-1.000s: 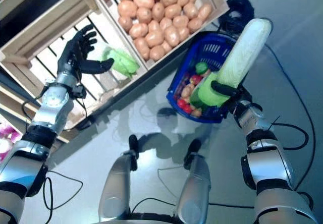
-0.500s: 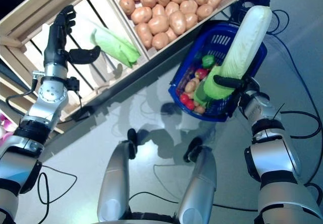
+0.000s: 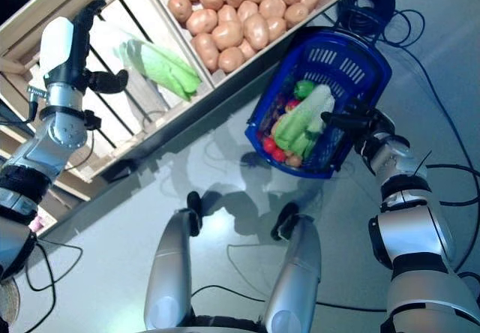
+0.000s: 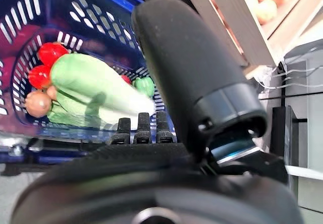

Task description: Put vegetables into the basket

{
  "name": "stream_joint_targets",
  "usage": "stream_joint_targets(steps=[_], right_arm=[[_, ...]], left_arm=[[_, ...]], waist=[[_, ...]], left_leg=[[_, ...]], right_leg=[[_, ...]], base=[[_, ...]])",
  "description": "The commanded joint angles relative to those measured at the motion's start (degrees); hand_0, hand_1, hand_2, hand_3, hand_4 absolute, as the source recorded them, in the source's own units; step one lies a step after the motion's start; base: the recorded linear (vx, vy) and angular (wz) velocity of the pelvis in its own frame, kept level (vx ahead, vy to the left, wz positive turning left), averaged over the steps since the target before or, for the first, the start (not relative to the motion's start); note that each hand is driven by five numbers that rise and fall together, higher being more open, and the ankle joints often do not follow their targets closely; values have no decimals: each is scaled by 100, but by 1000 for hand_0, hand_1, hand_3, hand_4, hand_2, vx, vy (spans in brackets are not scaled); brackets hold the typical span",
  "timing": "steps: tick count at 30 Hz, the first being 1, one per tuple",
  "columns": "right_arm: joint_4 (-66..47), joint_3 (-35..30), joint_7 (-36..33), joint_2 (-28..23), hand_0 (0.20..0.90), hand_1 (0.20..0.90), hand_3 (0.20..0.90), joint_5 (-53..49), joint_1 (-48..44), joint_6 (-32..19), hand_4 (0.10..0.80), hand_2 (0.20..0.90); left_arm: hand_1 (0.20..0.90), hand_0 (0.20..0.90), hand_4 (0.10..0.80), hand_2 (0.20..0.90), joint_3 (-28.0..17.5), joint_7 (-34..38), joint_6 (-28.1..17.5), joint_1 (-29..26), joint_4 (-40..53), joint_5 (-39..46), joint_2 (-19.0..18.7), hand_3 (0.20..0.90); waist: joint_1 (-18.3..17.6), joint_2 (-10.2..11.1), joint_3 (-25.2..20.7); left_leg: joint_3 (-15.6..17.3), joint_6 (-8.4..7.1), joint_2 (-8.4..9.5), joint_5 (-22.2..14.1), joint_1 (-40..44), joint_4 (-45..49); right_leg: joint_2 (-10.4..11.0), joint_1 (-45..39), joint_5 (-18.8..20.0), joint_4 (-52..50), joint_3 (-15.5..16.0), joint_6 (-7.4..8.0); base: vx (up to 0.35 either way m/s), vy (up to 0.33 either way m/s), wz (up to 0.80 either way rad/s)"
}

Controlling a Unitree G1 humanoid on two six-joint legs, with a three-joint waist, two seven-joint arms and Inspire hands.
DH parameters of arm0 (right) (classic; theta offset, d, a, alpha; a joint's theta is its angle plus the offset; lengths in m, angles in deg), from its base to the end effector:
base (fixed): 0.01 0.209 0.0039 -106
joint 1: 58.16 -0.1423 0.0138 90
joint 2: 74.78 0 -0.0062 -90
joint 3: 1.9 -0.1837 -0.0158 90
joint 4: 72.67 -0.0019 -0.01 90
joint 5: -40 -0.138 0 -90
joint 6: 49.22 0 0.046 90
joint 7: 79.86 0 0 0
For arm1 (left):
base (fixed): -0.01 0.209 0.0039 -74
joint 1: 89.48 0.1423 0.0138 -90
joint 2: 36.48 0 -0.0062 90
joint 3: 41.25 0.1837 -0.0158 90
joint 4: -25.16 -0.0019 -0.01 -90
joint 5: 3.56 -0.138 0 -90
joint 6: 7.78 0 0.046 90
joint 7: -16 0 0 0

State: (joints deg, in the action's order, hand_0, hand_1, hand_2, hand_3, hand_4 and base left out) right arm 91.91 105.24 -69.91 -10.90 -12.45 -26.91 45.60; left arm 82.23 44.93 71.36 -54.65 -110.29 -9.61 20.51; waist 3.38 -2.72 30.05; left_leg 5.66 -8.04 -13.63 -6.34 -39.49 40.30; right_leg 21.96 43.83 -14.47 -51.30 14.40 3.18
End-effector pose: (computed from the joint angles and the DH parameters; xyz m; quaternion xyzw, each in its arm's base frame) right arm 0.3252 -0.3194 0.1587 0.1031 0.0864 -0.1268 0.9828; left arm 0.3330 0.2665 0.1994 0.5190 -0.2142 0.1877 0.8059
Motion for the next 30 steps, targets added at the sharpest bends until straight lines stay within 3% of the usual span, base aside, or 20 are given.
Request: stream_joint_targets(steps=[1,8,12,20,24,30], right_arm=[[-2,66,-67,-639,900,900,900,-351,-497,-166,800,900],[-132,160,282,-755,900,900,900,-651,-401,-276,800,900],[-258,190,374,-787,900,900,900,-893,-367,-352,800,900],[-507,202,429,-795,900,900,900,-1021,-188,-427,800,900],[-587,180,494,-836,900,900,900,-1217,-84,-441,800,900],[-722,215,415,-892,900,900,900,-1490,-89,-402,800,900]], left_arm=[[900,900,800,900,-217,470,77,-895,-16,-308,-559,900],[900,900,800,900,712,191,655,-1267,-331,-1537,-872,900],[900,900,800,900,1187,-70,1045,-1548,-414,-1639,-897,900],[900,900,800,900,1724,-150,1499,-1972,-584,-1667,-767,900],[900,900,800,900,1959,-38,1768,-2221,-873,-2090,-658,900],[900,900,800,900,2367,-556,2184,-2521,-1138,-2330,-586,900]], waist=[[-99,-229,-26],[-240,-271,-26],[-307,-270,-26],[-423,-184,-26],[-456,-65,-26],[-525,31,-26]], left_leg=[[235,-150,-229,-259,379,-245],[342,-205,-302,-236,335,-306],[349,-227,-360,-288,50,-171],[304,-254,-463,-400,-573,147],[257,-246,-514,-473,-1021,382],[204,-228,-552,-534,-1496,625]], right_leg=[[8,-423,-57,129,-354,286],[-12,-323,27,264,-448,279],[-7,-37,55,217,-538,289],[4,578,168,128,-644,347],[34,962,283,92,-597,397],[33,1387,366,-9,-582,417]], base=[[9,67,-1],[10,90,-8],[-10,98,-8],[-13,103,-12],[-11,44,-3],[-7,34,-2]])
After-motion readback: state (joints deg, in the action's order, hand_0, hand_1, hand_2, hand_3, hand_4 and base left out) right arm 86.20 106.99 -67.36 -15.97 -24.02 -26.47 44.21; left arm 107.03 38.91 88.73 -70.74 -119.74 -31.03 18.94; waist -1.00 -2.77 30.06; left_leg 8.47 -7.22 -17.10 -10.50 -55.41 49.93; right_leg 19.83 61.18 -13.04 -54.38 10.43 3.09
